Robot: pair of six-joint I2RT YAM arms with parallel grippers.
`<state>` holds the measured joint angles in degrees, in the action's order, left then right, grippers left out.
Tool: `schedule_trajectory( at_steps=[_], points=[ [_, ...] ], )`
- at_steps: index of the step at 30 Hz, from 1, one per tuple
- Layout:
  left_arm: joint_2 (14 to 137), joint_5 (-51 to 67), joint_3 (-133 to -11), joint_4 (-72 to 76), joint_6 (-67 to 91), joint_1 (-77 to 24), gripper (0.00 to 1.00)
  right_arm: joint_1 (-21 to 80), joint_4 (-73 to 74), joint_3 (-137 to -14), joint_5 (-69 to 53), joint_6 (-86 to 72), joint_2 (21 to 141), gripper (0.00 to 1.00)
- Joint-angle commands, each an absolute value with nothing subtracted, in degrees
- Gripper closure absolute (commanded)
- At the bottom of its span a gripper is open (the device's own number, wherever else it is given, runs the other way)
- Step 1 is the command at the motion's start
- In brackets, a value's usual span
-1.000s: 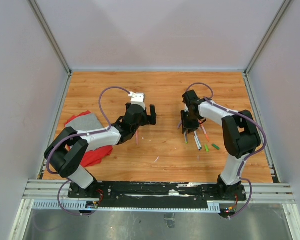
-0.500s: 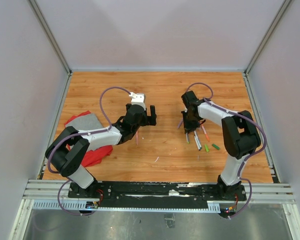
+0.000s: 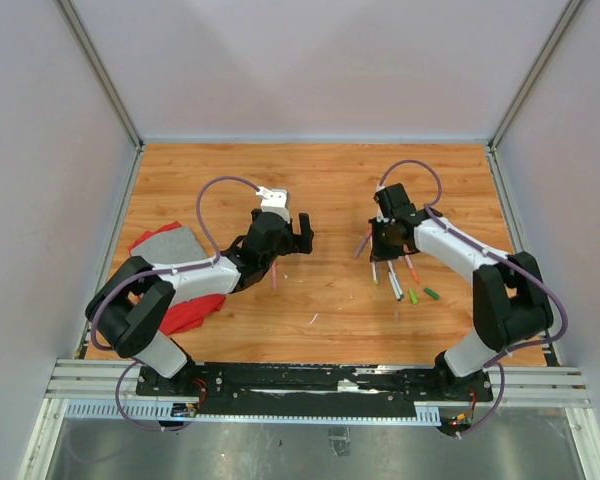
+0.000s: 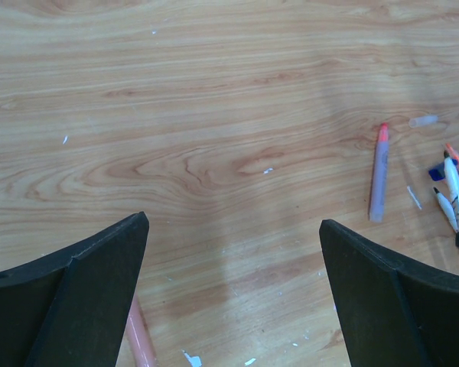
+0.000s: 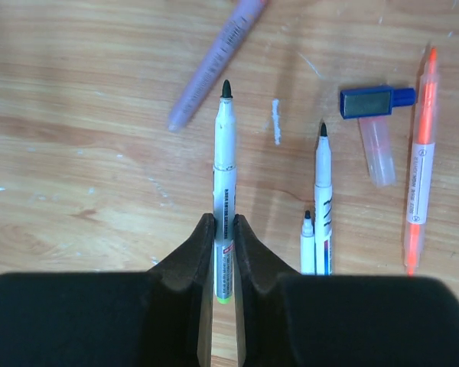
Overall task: Insert the pens into the pen caps
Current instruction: Pick up the pen from the center of the board.
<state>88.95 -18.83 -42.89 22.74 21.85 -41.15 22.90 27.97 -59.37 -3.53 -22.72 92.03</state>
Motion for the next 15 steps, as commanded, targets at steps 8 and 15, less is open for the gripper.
schedule_trajectory(
  at_steps=[8,15],
  points=[
    [84.63,-12.37,-39.01,32.31,19.74,-42.77,0.00,22.79,17.40,-53.34,-7.10,-24.61,78.19,0.99],
    [84.66,0.47,-36.12,40.51,20.14,-43.06,0.04,21.25,0.08,-44.19,-11.22,-31.84,71.64,0.99]
  ],
)
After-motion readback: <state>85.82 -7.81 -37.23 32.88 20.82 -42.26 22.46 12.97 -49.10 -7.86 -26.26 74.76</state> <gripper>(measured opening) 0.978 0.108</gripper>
